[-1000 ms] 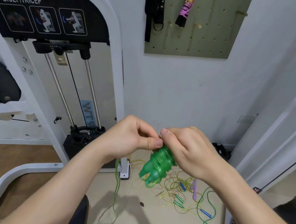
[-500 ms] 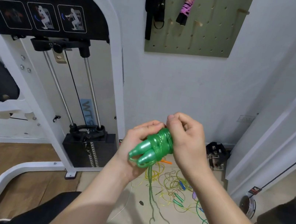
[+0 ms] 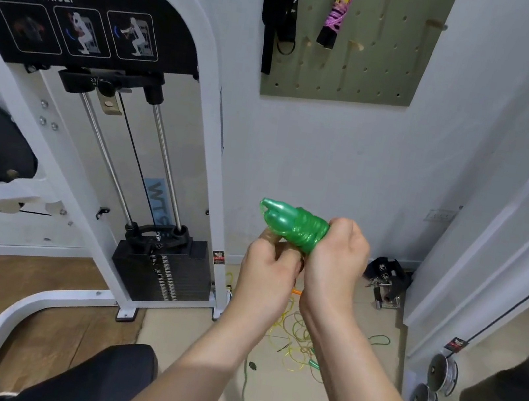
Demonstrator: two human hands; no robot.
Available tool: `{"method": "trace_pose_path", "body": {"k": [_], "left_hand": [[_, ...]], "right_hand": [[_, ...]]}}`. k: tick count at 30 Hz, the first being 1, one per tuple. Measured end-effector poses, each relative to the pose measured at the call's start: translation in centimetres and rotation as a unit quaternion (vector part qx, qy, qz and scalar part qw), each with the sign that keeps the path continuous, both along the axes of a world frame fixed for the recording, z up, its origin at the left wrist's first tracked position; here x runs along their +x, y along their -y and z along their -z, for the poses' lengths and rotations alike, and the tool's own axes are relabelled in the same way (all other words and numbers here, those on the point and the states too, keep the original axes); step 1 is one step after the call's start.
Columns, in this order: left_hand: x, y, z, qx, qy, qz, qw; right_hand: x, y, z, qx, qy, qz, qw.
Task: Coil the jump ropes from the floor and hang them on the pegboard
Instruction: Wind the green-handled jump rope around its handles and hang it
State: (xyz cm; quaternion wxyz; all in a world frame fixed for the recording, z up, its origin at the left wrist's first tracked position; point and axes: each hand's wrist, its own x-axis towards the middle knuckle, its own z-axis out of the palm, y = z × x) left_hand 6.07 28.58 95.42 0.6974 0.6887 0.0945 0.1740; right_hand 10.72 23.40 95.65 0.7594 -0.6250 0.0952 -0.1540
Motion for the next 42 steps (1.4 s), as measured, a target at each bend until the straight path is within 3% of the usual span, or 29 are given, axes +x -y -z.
{"method": "trace_pose_path", "body": {"k": [5, 10, 13, 17, 21, 25, 29, 32, 35, 38, 42], "left_hand": [[-1.8, 0.2, -0.7, -0.012, 0.019, 0.092, 0.996], [-1.4, -0.5, -1.3, -0.010, 0.026, 0.025, 0.999], [-1.2, -0.9, -1.3, -0.098, 0.010, 0.056, 0.994], [-1.3, -1.5, -0.7, -0.147, -0.048, 0.122, 0.980], [-1.5, -1.5, -0.7, -0.044, -0.097, 0.144, 0.984], [-1.4, -1.6, -0.8, 0.201, -0.125, 0.090, 0.968], [-2.0, -1.4, -1.5, 0.494, -0.107, 0.031, 0.862], [-2.5, -1.8, -2.7, 0.623, -0.051, 0.007, 0.781], [-2.4, -2.6, -3.6, 0.642, 0.029, 0.047, 0.765], [-1.8, -4.0, -4.2, 0.576, 0.087, 0.116, 0.804], [-1.0, -5.3, -4.4, 0.487, 0.069, 0.232, 0.839]], "right_hand": [[0.1, 0.9, 0.1, -0.100, 0.070, 0.073, 0.990], [-1.0, 0.9, 0.2, -0.176, 0.186, 0.051, 0.965], [-1.7, 1.3, 0.3, -0.263, 0.268, 0.039, 0.926], [-1.1, 2.7, 0.8, -0.413, 0.349, 0.084, 0.837], [0.3, 4.4, 1.1, -0.494, 0.430, 0.096, 0.750], [1.4, 6.0, 1.1, -0.551, 0.481, 0.096, 0.675], [1.5, 6.9, 1.1, -0.572, 0.517, 0.045, 0.635], [1.8, 7.9, 1.0, -0.602, 0.508, 0.004, 0.616], [1.8, 8.2, 0.5, -0.612, 0.511, -0.052, 0.601], [1.2, 8.2, -0.4, -0.597, 0.538, -0.116, 0.584], [0.6, 8.5, -2.2, -0.577, 0.552, -0.197, 0.569]]}}
